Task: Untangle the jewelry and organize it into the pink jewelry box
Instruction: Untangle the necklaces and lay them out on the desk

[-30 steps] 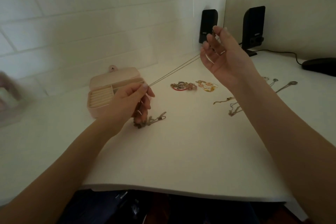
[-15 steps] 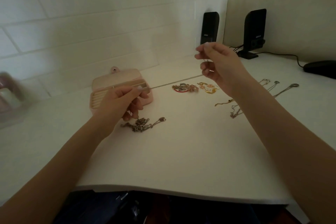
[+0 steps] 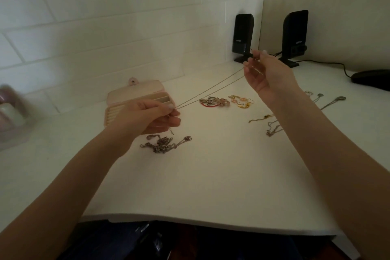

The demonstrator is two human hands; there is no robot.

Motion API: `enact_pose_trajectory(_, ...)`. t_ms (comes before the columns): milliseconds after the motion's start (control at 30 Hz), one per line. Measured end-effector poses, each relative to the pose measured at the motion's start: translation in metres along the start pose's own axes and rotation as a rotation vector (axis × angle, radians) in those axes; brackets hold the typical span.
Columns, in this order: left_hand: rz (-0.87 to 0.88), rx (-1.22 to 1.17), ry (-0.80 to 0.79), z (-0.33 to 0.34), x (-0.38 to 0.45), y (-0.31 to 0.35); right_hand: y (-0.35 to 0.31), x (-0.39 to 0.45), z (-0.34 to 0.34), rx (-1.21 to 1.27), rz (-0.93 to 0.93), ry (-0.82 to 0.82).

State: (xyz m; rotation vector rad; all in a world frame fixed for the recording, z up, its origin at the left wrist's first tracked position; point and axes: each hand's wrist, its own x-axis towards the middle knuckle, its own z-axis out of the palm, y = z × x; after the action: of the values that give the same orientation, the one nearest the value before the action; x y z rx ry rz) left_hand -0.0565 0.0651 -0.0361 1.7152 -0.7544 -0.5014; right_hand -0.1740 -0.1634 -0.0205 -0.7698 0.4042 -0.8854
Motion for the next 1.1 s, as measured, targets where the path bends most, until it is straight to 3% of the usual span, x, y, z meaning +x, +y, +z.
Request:
enact_pose_trajectory(200, -0.018, -0.170, 0.011, 0.001, -0.002, 0.008, -0.003, -0.001, -0.001, 0.026, 0.000, 0.026)
enact_pose_trajectory(533, -0.028, -0.096, -0.007, 0.025, -0.015, 0.009, -0.014, 0.004, -0.022, 0.034, 0.034, 0.055)
enact_pose_trajectory(733, -0.017, -0.092, -0.110, 0.071, -0.016, 0.018, -0.066, -0.003, -0.079, -0.222, -0.040, 0.080)
enact_pose_trajectory(900, 0.043, 0.052, -0.189, 0.122, -0.016, 0.027, -0.112, -0.007, -0.122, -0.404, -0.147, 0.130)
enact_pose_trajectory(1100, 0.165, 0.249, -0.135, 0.177, -0.018, 0.026, -0.127, -0.012, -0.177, -0.933, -0.239, 0.326)
